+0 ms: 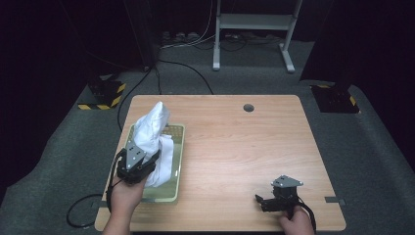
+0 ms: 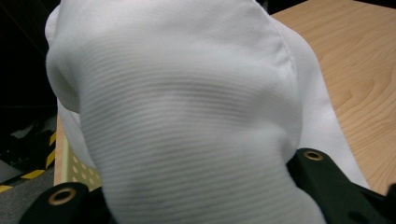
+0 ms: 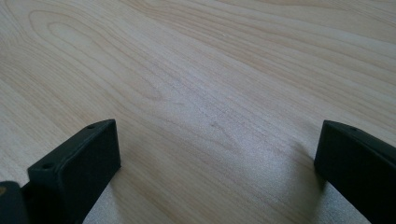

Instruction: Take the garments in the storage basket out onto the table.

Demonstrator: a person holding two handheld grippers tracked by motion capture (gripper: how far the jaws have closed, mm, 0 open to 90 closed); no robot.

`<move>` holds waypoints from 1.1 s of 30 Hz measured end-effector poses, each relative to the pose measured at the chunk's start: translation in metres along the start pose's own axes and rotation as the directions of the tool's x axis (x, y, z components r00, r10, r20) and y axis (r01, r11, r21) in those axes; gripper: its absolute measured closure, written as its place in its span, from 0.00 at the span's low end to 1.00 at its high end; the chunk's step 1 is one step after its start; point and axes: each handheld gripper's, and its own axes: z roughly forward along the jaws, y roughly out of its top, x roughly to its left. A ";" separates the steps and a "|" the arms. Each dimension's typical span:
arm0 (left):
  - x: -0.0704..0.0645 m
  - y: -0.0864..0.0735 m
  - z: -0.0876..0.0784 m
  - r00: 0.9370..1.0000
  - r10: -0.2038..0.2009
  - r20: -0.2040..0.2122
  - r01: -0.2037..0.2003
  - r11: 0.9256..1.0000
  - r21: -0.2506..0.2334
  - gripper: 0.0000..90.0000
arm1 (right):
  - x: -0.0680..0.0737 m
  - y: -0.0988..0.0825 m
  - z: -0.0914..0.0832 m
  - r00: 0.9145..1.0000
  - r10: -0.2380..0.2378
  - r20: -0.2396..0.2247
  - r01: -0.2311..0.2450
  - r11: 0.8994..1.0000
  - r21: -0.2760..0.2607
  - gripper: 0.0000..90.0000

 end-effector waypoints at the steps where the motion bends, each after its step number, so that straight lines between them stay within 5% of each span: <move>1: 0.000 0.001 -0.001 1.000 -0.001 -0.001 0.001 1.000 -0.007 0.68 | 0.000 0.000 0.000 1.000 -0.001 0.000 0.001 1.000 0.000 0.00; 21: -0.017 0.024 -0.022 0.999 0.029 -0.019 -0.031 0.991 -0.131 0.68 | 0.000 0.000 0.000 1.000 0.003 -0.003 -0.003 1.000 -0.003 0.00; 33: -0.031 0.036 -0.022 0.999 0.050 -0.009 -0.051 0.984 -0.171 0.68 | 0.000 0.000 0.000 1.000 -0.003 -0.005 0.003 1.000 -0.001 0.00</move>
